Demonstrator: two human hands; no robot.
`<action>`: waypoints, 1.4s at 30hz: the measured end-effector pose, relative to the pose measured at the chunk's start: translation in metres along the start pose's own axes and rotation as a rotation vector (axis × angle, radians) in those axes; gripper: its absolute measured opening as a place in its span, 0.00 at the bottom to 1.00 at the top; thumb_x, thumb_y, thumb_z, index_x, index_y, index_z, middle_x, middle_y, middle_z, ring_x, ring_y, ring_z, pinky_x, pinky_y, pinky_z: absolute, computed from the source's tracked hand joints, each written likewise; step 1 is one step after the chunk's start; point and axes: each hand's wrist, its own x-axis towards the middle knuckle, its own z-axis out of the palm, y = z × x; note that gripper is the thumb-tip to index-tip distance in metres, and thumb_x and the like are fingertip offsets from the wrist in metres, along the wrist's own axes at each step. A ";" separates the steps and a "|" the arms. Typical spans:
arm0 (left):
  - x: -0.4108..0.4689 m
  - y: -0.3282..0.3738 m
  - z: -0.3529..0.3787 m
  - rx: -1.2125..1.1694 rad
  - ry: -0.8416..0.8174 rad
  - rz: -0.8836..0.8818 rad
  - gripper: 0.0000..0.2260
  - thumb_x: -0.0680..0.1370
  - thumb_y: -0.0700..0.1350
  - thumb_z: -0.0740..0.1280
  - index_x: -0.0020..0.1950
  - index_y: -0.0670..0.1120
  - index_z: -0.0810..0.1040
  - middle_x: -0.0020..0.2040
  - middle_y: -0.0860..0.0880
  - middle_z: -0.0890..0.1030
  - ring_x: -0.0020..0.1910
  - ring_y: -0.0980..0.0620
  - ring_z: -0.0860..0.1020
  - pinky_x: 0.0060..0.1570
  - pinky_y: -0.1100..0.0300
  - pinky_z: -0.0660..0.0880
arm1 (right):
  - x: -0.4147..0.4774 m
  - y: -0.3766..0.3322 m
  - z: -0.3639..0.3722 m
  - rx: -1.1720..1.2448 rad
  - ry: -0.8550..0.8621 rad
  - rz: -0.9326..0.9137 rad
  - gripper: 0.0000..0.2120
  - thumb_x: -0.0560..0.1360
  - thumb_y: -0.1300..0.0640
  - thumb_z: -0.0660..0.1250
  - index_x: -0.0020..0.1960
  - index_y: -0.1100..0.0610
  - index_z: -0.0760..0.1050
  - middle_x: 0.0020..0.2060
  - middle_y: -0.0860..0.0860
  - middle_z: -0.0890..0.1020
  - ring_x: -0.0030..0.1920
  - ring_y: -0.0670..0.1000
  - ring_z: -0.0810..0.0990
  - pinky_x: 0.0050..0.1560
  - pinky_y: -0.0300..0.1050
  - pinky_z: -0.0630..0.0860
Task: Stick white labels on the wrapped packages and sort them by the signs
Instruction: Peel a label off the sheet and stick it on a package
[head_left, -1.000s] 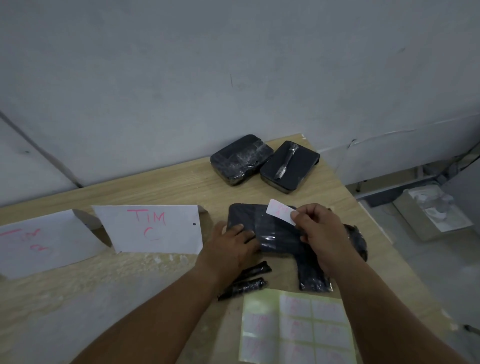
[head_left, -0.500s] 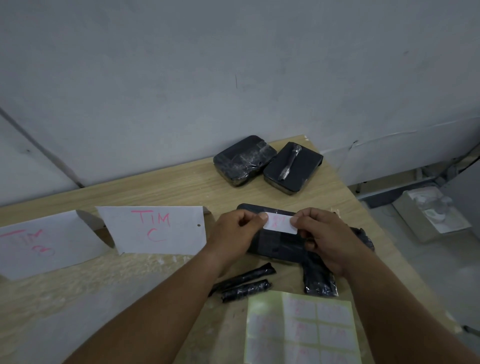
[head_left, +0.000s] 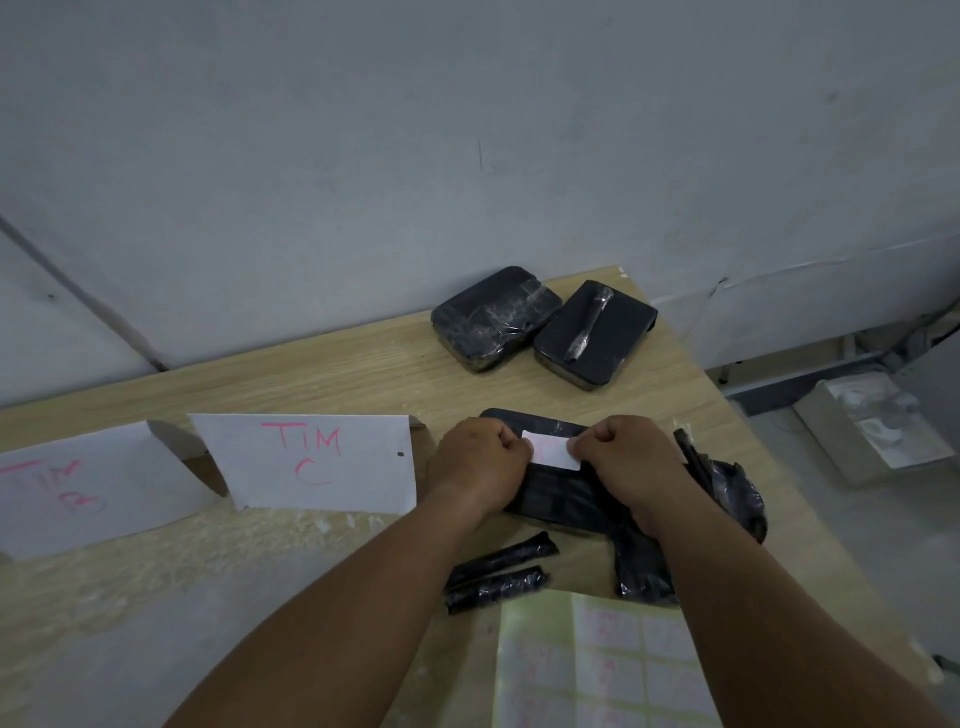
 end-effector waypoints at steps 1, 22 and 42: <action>0.002 0.001 0.001 0.079 0.017 0.006 0.13 0.76 0.55 0.66 0.34 0.52 0.76 0.38 0.57 0.79 0.41 0.55 0.78 0.44 0.55 0.76 | 0.002 0.000 0.002 -0.043 0.014 -0.010 0.07 0.71 0.52 0.71 0.36 0.53 0.81 0.35 0.48 0.83 0.41 0.50 0.80 0.45 0.48 0.78; 0.007 0.006 0.012 0.453 0.045 0.045 0.13 0.78 0.57 0.61 0.53 0.53 0.82 0.56 0.48 0.75 0.57 0.46 0.71 0.57 0.51 0.65 | 0.011 0.000 0.014 -0.404 0.019 0.001 0.08 0.74 0.55 0.64 0.43 0.57 0.79 0.43 0.55 0.82 0.45 0.56 0.79 0.46 0.48 0.78; -0.001 0.003 0.011 0.406 0.133 0.064 0.12 0.79 0.50 0.59 0.60 0.46 0.69 0.59 0.43 0.71 0.57 0.43 0.70 0.63 0.46 0.68 | -0.001 0.012 0.004 -0.409 0.251 0.024 0.14 0.77 0.44 0.62 0.56 0.53 0.71 0.55 0.55 0.75 0.49 0.55 0.73 0.45 0.48 0.68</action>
